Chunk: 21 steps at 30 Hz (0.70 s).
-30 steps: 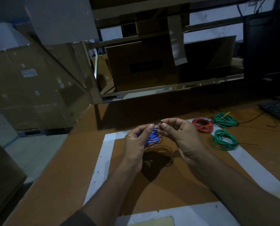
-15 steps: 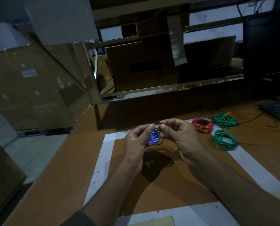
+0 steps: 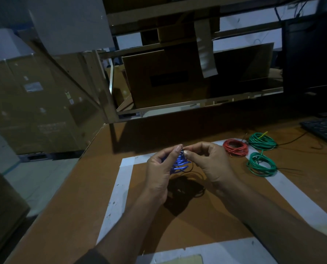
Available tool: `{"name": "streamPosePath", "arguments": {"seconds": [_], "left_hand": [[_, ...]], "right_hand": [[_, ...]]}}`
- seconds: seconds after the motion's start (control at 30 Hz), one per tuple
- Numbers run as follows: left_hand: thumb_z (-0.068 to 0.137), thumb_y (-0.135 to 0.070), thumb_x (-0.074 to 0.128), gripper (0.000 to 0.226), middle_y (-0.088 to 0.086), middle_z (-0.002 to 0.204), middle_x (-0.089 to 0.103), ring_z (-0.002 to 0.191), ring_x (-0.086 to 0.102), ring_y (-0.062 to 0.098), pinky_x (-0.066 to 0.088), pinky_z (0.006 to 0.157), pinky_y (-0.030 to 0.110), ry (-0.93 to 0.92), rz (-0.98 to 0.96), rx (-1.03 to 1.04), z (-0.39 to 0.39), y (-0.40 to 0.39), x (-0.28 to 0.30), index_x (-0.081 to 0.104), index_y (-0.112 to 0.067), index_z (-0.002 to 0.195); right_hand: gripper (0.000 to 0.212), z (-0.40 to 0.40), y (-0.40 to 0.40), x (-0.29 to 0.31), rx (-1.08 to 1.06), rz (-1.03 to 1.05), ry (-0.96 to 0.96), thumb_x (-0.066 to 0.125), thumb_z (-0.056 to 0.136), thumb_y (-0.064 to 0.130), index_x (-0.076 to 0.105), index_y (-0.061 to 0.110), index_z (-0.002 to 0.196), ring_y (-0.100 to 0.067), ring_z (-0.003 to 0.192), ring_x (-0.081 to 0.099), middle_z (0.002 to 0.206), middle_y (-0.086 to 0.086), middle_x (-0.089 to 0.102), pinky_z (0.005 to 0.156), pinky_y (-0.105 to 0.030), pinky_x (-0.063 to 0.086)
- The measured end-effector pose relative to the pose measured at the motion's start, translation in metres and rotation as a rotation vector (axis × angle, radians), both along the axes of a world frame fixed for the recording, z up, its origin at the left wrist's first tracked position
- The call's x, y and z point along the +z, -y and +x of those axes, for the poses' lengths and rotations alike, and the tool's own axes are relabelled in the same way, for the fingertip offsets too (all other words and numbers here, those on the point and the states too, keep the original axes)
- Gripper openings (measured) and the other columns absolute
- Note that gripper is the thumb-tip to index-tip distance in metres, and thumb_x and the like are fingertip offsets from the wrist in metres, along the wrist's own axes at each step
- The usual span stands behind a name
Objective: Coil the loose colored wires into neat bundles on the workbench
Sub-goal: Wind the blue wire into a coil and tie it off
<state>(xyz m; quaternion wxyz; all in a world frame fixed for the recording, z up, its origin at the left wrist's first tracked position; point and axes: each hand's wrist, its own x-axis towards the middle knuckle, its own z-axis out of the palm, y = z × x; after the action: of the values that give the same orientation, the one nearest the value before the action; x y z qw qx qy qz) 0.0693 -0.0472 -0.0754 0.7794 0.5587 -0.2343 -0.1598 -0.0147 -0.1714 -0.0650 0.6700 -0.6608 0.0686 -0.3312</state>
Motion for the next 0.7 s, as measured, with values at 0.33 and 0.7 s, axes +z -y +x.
{"name": "streamPosePath", "arguments": {"seconds": [0.33,0.7], "left_hand": [[0.092,-0.030,0.071,0.029,0.016,0.110,0.076,0.102,0.072,0.027,0.059,0.084,0.034,0.062,0.067,-0.018,0.000,-0.001,-0.002,0.076,-0.009,0.111],[0.086,-0.058,0.068,0.049,0.007,0.101,0.080,0.097,0.072,0.025,0.053,0.080,0.036,-0.163,0.134,0.178,0.006,0.002,0.000,0.075,-0.015,0.109]], "right_hand": [[0.012,0.000,0.007,0.001,0.009,-0.023,0.023,0.073,0.091,0.016,0.075,0.022,0.101,-0.007,0.095,0.070,0.099,0.003,0.075,0.072,-0.018,0.055],[0.008,0.007,0.014,0.003,-0.091,0.156,0.105,0.056,0.102,0.014,0.064,0.016,0.105,-0.014,0.100,0.072,0.103,0.000,0.076,0.082,-0.028,0.059]]}}
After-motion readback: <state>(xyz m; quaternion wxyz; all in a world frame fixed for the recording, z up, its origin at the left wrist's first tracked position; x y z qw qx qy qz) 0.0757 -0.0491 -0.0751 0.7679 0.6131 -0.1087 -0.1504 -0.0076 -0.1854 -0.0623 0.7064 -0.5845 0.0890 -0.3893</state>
